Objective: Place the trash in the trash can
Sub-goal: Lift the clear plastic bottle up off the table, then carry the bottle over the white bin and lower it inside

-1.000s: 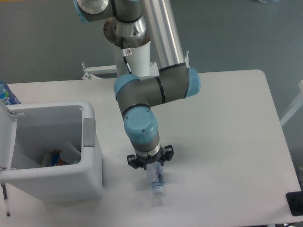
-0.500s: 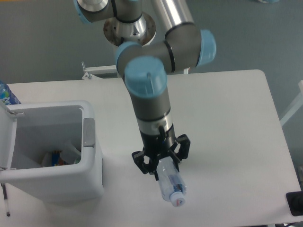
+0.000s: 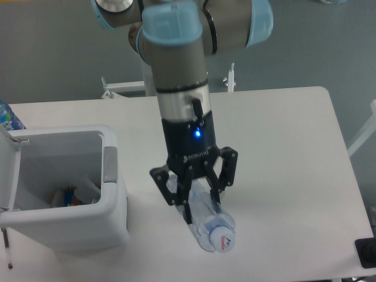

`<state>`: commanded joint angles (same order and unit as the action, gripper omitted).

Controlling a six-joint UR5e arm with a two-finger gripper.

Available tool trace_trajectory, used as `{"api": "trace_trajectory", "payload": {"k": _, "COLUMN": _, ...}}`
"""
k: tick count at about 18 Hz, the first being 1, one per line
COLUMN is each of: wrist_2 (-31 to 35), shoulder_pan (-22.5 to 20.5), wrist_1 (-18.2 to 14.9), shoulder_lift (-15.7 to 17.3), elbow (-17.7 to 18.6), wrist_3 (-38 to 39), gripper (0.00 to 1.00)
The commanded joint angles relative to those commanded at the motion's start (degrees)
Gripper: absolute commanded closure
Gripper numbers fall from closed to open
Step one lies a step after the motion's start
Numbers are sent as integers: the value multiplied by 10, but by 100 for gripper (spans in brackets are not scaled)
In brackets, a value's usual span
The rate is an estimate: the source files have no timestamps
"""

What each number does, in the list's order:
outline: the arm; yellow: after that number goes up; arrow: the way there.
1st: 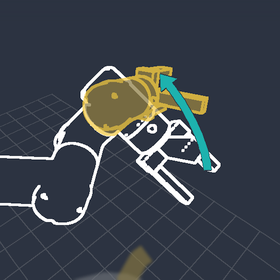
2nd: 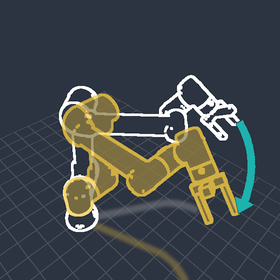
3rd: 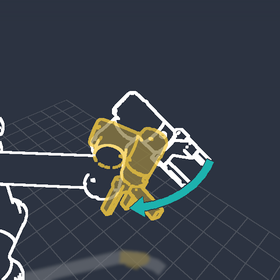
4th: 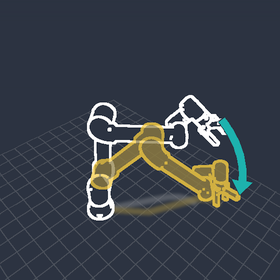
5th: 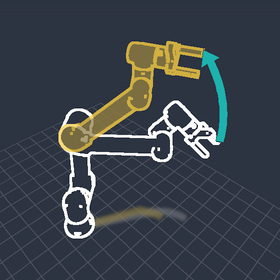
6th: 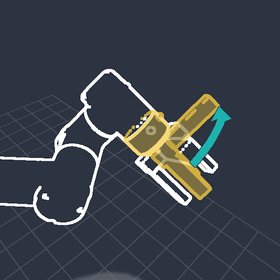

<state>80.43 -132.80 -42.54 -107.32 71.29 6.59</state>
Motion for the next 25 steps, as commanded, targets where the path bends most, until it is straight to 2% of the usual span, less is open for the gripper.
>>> {"api": "trace_trajectory", "payload": {"k": 3, "wrist_2": -33, "shoulder_pan": -4, "wrist_1": 3, "shoulder_lift": 7, "elbow": -21, "wrist_3": 0, "gripper": 45}}
{"api": "trace_trajectory", "payload": {"k": 7, "wrist_2": -119, "shoulder_pan": 7, "wrist_1": 3, "shoulder_lift": 6, "elbow": -15, "wrist_3": -1, "gripper": 45}}
{"api": "trace_trajectory", "payload": {"k": 9, "wrist_2": -144, "shoulder_pan": 29, "wrist_1": 2, "shoulder_lift": 6, "elbow": -9, "wrist_3": -1, "gripper": 45}}
{"api": "trace_trajectory", "payload": {"k": 17, "wrist_2": -150, "shoulder_pan": 112, "wrist_1": 3, "shoulder_lift": 32, "elbow": 78, "wrist_3": -5, "gripper": 45}}
{"api": "trace_trajectory", "payload": {"k": 21, "wrist_2": -150, "shoulder_pan": 121, "wrist_1": 3, "shoulder_lift": 39, "elbow": 106, "wrist_3": -13, "gripper": 44}}
{"api": "trace_trajectory", "payload": {"k": 25, "wrist_2": -150, "shoulder_pan": 127, "wrist_1": 4, "shoulder_lift": 38, "elbow": 129, "wrist_3": -56, "gripper": 40}}
